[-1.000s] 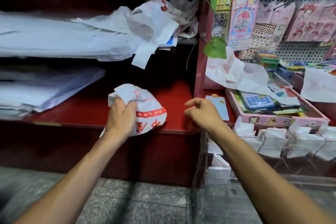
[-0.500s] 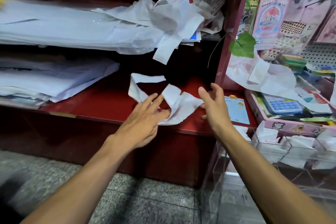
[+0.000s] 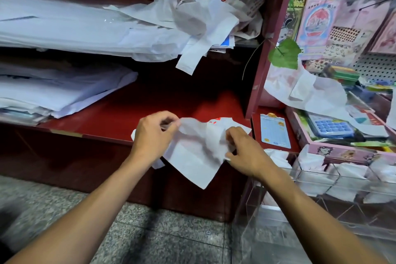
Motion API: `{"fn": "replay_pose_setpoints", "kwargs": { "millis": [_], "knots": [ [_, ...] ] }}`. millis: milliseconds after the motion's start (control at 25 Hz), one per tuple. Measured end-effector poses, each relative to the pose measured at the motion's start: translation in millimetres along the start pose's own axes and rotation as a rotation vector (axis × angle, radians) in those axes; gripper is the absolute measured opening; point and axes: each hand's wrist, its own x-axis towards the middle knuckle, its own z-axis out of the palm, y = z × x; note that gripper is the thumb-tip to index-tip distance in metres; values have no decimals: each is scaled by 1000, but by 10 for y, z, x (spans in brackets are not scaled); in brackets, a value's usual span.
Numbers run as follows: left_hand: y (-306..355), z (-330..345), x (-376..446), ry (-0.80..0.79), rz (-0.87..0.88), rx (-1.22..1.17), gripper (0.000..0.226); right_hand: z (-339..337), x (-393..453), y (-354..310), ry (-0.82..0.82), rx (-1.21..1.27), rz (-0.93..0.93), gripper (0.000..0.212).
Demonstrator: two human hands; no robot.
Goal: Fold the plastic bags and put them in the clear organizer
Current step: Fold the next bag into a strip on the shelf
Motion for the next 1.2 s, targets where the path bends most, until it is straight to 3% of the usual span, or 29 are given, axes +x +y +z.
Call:
{"fn": "replay_pose_setpoints", "kwargs": {
  "millis": [120,200,240,280,360,440,600,800,960,1120,1200],
  "knots": [
    [71,17,142,272,-224,-98,15,8,-4,-44,82,-3,61,30],
    [108,43,197,320,-320,-233,11,22,-1,-82,98,-77,-6,20],
    [120,62,191,269,-298,-227,17,30,2,-90,64,-131,-49,15],
    [111,109,171,159,-230,-112,36,40,4,-94,17,-181,-77,18],
    [50,206,110,-95,-27,293,63,71,7,-90,-74,-257,-84,32],
    [48,309,46,-259,79,529,55,98,16,-94,-67,-320,-60,36],
    [19,449,2,-534,-54,571,46,89,73,-157,9,-400,-31,36],
    [-74,392,-11,-624,1,402,37,61,63,-141,12,-316,-88,31],
    [-131,335,-14,-539,-56,494,40,14,61,-87,-20,-226,-33,27],
    [-335,131,46,-194,-412,630,50,4,30,-98,-36,-282,-28,31],
    [-449,38,80,-151,-514,593,54,25,14,-124,-34,-271,-26,32]
  ]
}}
